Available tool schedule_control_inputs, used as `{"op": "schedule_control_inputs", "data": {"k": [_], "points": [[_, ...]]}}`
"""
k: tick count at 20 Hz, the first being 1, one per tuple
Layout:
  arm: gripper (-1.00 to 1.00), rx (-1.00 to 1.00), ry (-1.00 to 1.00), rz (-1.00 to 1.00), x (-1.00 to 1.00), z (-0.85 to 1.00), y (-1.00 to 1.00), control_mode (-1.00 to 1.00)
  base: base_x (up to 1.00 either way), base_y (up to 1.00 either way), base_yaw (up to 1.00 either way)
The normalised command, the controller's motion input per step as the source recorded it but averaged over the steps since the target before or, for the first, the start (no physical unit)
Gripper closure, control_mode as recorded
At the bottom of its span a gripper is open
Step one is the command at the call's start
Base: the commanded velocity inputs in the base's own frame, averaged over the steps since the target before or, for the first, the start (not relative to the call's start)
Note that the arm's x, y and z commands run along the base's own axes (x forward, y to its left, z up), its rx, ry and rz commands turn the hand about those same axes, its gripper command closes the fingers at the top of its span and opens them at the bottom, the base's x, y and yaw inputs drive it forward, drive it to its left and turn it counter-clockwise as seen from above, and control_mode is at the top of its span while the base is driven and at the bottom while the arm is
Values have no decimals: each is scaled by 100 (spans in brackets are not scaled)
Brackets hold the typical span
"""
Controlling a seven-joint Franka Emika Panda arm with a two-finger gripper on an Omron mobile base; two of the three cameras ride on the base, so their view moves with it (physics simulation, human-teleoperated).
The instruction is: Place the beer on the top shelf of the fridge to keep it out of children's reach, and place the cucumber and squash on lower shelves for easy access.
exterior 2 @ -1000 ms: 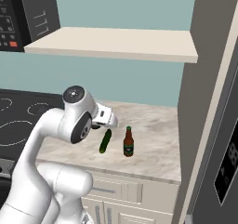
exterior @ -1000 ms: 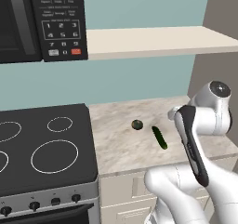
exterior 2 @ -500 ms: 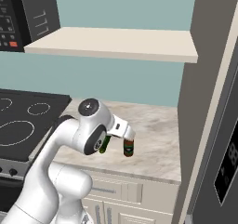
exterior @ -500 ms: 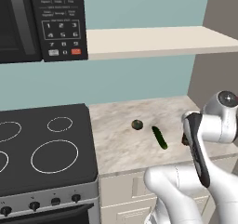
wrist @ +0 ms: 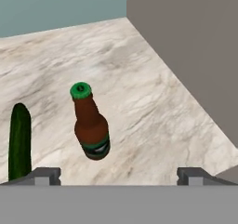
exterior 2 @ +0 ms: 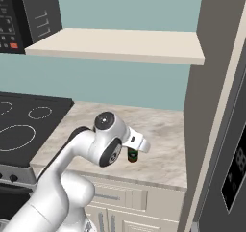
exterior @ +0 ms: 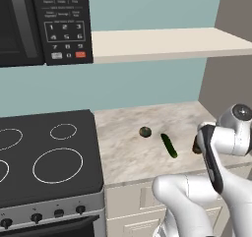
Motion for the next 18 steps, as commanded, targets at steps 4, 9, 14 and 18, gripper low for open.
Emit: {"op": "schedule_control_inputs", "data": {"k": [4,9,14,18], "points": [[-100,0,0,0,24,-25,-3,-100,0,0,0],[-100,0,0,0,17,-23,0,-100,0,0,0],[-100,0,0,0,12,-21,0,-100,0,0,0],[-100,0,0,1,9,-19,0,-100,0,0,0]]}}
